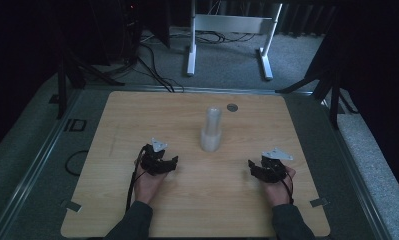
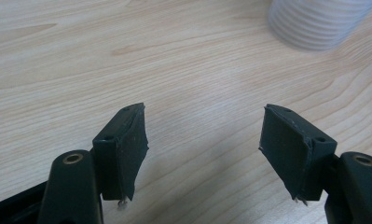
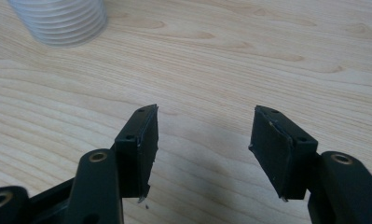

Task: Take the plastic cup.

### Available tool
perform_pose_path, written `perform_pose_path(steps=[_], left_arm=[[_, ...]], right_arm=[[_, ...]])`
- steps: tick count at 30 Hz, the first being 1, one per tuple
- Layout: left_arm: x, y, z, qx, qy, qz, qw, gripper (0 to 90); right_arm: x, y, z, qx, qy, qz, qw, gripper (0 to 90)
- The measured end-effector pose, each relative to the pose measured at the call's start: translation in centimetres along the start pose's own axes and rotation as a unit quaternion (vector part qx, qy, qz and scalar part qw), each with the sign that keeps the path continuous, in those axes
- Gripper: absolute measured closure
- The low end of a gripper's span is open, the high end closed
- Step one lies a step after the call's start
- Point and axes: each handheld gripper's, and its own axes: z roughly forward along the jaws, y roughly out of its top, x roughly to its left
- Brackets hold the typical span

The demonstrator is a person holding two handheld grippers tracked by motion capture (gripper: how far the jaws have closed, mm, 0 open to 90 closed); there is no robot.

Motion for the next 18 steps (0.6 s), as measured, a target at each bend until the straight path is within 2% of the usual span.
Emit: perform_pose_path(steps=[8, 11, 18], left_arm=[[-0.7, 0.5, 0.0, 0.001, -0.019, 0.009, 0.9998, 36.0], [-0.8, 0.7, 0.0, -0.003, -0.016, 0.016, 0.9997, 38.4], [-1.4, 2.0, 0.3, -0.009, -0.042, 0.019, 0.9989, 42.8]], right_arm=[[0.7, 0.5, -0.5, -0.008, 0.008, -0.014, 0.9998, 39.4], [1.0, 0.8, -0.5, -0.011, 0.015, -0.023, 0.9996, 39.2], [1.6, 1.7, -0.8, -0.021, 0.022, -0.041, 0.9987, 38.9]])
